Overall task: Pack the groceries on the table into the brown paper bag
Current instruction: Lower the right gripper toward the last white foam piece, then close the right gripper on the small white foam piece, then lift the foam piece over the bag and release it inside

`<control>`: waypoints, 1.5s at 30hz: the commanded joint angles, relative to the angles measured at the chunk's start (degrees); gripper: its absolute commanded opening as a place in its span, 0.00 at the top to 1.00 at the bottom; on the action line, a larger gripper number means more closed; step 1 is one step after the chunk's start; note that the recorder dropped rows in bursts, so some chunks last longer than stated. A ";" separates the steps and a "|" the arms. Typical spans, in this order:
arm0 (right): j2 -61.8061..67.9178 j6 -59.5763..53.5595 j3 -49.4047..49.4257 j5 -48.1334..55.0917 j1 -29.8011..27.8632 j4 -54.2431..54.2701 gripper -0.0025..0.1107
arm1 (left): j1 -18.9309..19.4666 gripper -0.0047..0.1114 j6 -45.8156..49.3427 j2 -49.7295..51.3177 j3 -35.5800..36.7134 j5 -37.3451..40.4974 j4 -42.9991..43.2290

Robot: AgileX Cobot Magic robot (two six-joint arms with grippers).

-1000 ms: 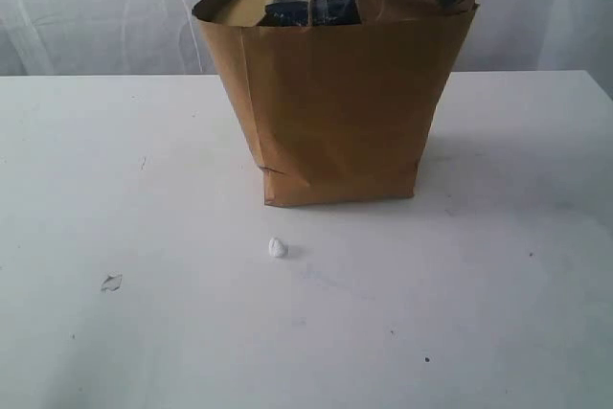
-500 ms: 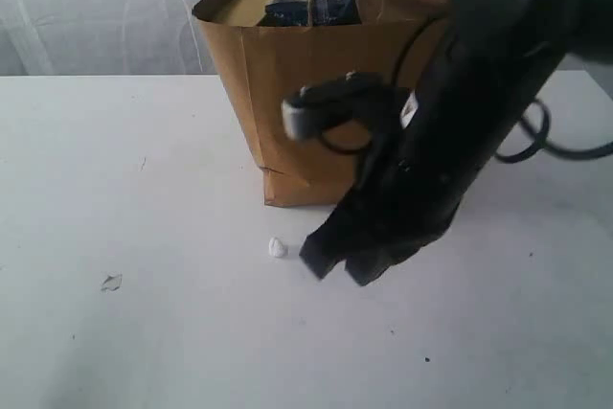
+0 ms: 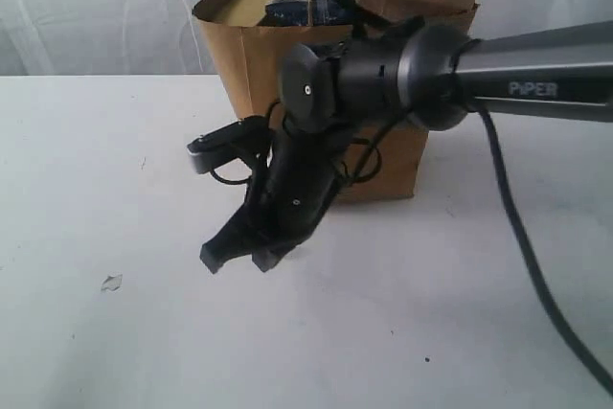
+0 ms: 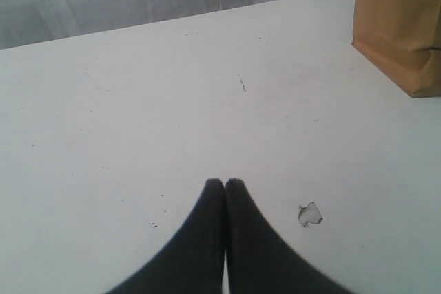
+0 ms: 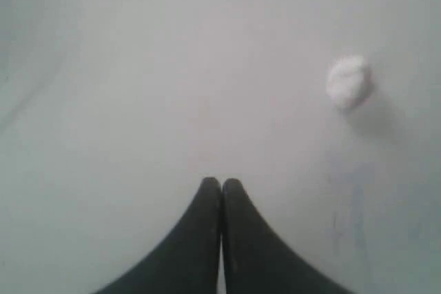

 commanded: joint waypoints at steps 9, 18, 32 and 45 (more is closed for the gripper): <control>7.27 11.05 -7.51 -4.73 -5.18 -1.17 0.66 | -0.43 0.96 0.00 -0.44 0.43 -0.21 0.00; 11.65 11.05 -7.86 -6.33 -5.18 -1.40 0.66 | -0.43 0.96 0.00 -0.44 0.43 -0.21 0.00; 11.62 11.05 -7.86 -0.72 -5.18 -2.69 0.96 | -0.43 0.96 0.00 -0.44 0.43 -0.21 0.00; 2.53 8.60 -7.86 18.83 -3.24 -1.03 0.98 | -0.43 0.96 0.00 -0.44 0.43 -0.21 0.00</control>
